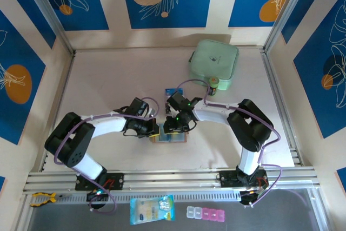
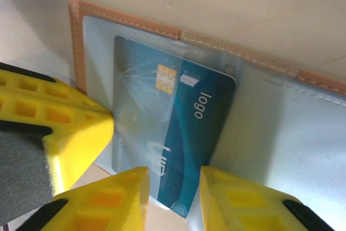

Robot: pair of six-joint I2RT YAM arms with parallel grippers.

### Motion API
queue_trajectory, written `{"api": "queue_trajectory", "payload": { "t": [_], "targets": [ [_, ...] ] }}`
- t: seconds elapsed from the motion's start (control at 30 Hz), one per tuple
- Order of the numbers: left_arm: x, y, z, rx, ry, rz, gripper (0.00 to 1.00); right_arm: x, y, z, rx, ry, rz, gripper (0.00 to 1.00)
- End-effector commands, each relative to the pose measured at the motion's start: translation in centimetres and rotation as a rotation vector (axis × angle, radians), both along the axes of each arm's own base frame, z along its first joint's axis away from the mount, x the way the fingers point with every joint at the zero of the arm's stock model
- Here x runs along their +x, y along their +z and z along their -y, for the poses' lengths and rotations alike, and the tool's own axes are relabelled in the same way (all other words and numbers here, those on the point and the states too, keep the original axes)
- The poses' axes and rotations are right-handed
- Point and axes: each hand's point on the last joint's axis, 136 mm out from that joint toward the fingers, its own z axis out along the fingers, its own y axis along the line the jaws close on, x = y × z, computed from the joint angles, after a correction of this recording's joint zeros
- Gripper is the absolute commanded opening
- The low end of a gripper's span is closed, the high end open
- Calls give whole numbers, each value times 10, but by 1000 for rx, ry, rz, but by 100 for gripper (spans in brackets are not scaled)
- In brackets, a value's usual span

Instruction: Take the credit cards out of the card holder

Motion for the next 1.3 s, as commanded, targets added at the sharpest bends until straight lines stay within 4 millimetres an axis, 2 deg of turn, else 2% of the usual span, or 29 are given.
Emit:
{"api": "queue_trajectory", "payload": {
  "t": [0.0, 0.33, 0.47, 0.8, 1.0, 1.27],
  "targets": [
    [-3, -5, -4, 37, -1, -9, 0, -6, -12, 5, -22, -11, -44, 32],
    [-3, -6, -4, 38, 0, -11, 0, -6, -12, -4, 64, -24, -81, 32],
    [-3, -5, -4, 36, 1, -12, 0, -5, -13, 2, 41, -37, -81, 31],
    [5, 18, 1, 0, 9, 46, 1, -4, -2, 8, 28, -43, -47, 32],
    [2, 7, 0, 13, 2, 18, 1, -3, -1, 8, 30, -40, -44, 32],
    [-4, -10, 1, 14, -6, -28, 0, -5, -9, 8, 28, -45, -68, 32]
  ]
}}
